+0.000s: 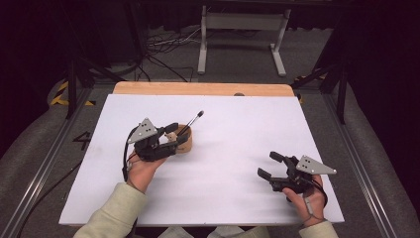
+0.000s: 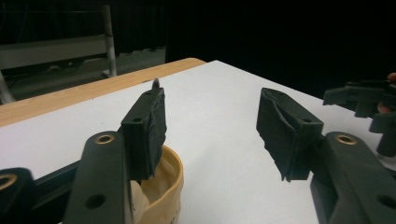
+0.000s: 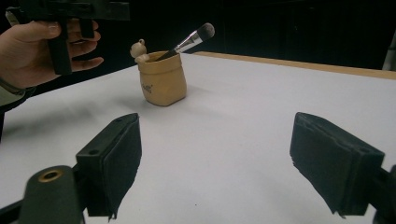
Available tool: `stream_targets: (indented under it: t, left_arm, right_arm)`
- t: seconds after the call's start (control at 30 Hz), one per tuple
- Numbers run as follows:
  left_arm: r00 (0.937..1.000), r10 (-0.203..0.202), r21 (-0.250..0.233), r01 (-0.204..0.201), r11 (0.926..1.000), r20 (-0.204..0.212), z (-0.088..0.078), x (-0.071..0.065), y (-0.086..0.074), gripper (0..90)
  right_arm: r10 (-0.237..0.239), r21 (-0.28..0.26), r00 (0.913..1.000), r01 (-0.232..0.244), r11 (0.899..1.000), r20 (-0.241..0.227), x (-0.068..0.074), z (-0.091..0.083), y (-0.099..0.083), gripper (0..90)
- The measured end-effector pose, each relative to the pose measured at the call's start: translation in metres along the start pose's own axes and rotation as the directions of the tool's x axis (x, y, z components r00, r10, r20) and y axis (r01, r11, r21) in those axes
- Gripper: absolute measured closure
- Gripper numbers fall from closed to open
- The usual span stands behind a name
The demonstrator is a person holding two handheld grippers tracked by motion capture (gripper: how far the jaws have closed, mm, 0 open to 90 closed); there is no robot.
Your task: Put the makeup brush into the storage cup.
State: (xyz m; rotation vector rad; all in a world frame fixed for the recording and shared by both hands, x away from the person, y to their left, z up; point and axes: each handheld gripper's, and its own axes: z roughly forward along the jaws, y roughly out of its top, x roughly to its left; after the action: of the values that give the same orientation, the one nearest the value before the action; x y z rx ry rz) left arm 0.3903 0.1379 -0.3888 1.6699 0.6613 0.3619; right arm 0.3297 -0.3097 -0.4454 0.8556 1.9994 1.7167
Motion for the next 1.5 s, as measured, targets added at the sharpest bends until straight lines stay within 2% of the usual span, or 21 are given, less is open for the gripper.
stream_targets:
  t: [0.1,0.2,0.23,0.37,0.5,0.6,0.7,1.1,1.33,1.5]
  left_arm:
    - [0.9999,0.004,-0.009,-0.004,1.0000,0.016,-0.011,0.001,-0.001,36.6]
    - [0.9996,0.004,-0.016,-0.004,0.9999,0.028,-0.017,0.001,-0.001,27.9]
    - [0.9993,0.017,-0.025,-0.016,0.9996,0.033,-0.024,0.001,-0.002,24.1]
    - [0.9989,0.021,-0.033,-0.019,0.9993,0.041,-0.034,0.003,-0.004,17.9]
    - [0.9987,-0.017,-0.035,0.018,0.9992,0.047,-0.048,0.007,-0.008,12.2]
    - [0.9987,-0.011,-0.021,0.012,0.9997,0.050,-0.057,0.009,-0.014,8.4]
    - [0.9985,-0.024,-0.026,0.026,0.9993,0.048,-0.065,0.012,-0.020,6.1]
    - [0.9991,-0.040,-0.021,0.040,0.9990,0.018,-0.093,0.022,-0.040,4.3]
    - [0.9980,-0.059,-0.011,0.059,0.9982,0.025,-0.101,0.026,-0.055,3.0]
    - [0.9982,-0.061,-0.003,0.061,0.9981,0.002,-0.104,0.029,-0.066,2.9]
  right_arm:
    - [-0.002,-0.002,1.0000,0.002,1.000,0.004,0.000,0.000,0.001,16.2]
    - [-0.007,-0.003,0.9999,0.007,1.000,0.011,0.000,-0.001,0.002,14.4]
    - [-0.012,-0.002,0.9998,0.012,1.000,0.014,0.000,-0.001,0.002,13.8]
    - [-0.022,0.002,0.9996,0.022,1.000,0.017,0.000,-0.001,0.003,13.1]
    - [-0.023,0.002,0.9995,0.023,1.000,0.022,-0.001,-0.003,0.003,12.6]
    - [-0.024,0.004,0.9995,0.024,1.000,0.022,-0.001,-0.004,0.004,12.4]
    - [-0.023,-0.001,0.9994,0.023,1.000,0.025,-0.002,-0.005,0.004,11.7]
    - [-0.028,0.007,0.9994,0.028,1.000,0.021,-0.003,-0.004,0.004,8.6]
    - [-0.032,-0.007,0.9992,0.032,0.999,0.024,-0.004,-0.006,0.005,7.6]
    - [-0.032,-0.010,0.9992,0.032,0.999,0.025,-0.004,-0.007,0.004,7.5]
